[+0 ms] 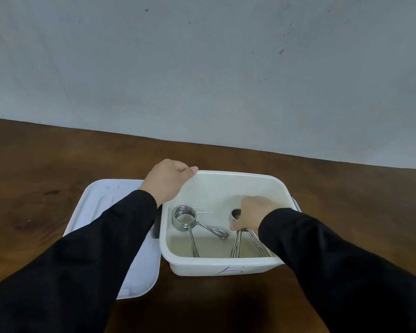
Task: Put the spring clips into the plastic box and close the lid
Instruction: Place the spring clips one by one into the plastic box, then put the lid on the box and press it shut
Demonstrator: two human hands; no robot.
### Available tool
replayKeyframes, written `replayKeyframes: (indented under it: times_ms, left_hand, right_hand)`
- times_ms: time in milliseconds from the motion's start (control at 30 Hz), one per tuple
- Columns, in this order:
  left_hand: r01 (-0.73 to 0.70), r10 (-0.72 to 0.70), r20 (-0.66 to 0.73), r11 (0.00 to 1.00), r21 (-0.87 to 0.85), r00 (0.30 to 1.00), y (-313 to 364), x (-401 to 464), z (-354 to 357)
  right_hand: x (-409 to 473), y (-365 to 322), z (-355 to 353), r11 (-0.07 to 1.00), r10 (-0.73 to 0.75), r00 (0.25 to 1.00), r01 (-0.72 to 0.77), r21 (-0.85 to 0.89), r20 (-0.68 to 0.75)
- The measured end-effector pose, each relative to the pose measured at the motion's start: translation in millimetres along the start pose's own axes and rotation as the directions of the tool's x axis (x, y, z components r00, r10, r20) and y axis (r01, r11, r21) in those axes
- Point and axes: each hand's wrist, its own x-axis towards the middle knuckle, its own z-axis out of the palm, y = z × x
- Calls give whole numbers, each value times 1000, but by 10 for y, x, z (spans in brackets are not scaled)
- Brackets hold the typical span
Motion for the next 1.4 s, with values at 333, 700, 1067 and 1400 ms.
replayKeyframes:
  times_ms: [333, 700, 1067, 1400]
  left_hand:
    - [2, -2, -1, 1000, 11, 1000, 8, -6, 7]
    - [15, -15, 7, 1000, -4, 1000, -2, -6, -4]
    - [31, -31, 61, 999, -9, 998, 105, -72, -66]
    - [129, -134, -387, 991, -38, 912, -332, -860, -147]
  right_hand:
    - [75, -13, 93, 1000, -14, 999, 14, -2, 37]
    - [48, -4, 78, 1000, 1, 999, -1, 5, 34]
    - [-306, 107, -421, 997, -19, 985, 32, 74, -170]
    - [-980, -193, -268, 877, -179, 847, 368, 309, -501]
